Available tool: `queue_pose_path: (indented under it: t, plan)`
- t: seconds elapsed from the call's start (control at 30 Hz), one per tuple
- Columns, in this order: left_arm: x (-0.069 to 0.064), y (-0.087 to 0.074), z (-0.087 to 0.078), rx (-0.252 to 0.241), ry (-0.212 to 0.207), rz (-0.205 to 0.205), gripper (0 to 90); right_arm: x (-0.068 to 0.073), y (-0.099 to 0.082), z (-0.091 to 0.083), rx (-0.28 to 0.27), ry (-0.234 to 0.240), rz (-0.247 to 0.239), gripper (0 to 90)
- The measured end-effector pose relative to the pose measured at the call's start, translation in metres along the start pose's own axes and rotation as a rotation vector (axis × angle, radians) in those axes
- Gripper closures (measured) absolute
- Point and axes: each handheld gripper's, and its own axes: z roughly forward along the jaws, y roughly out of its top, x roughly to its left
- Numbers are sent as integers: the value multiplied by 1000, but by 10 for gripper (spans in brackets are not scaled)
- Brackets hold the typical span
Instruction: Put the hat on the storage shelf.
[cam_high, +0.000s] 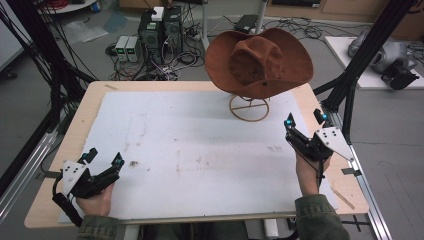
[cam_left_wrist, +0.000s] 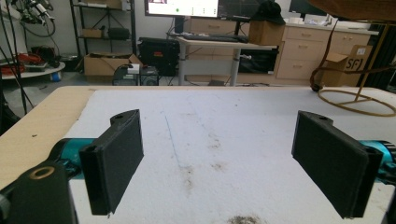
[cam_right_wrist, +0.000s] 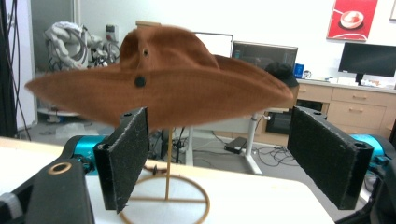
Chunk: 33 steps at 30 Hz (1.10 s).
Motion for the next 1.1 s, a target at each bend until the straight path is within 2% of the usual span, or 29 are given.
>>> queue_pose_path:
  t: [0.27,0.47,0.7,1.1]
  plan:
    - [1,0,-1,-5,4,-7,168,1,-25,-21,52,15,-25,204]
    - [1,-1,0,5,0,1,168,2,-45,-30,84,30,-25,204]
    - [0,-2,1,13,-1,3,168,-1,-67,-31,127,28,21,204]
    - [0,-3,3,18,-3,3,168,-8,-78,-31,146,14,37,203]
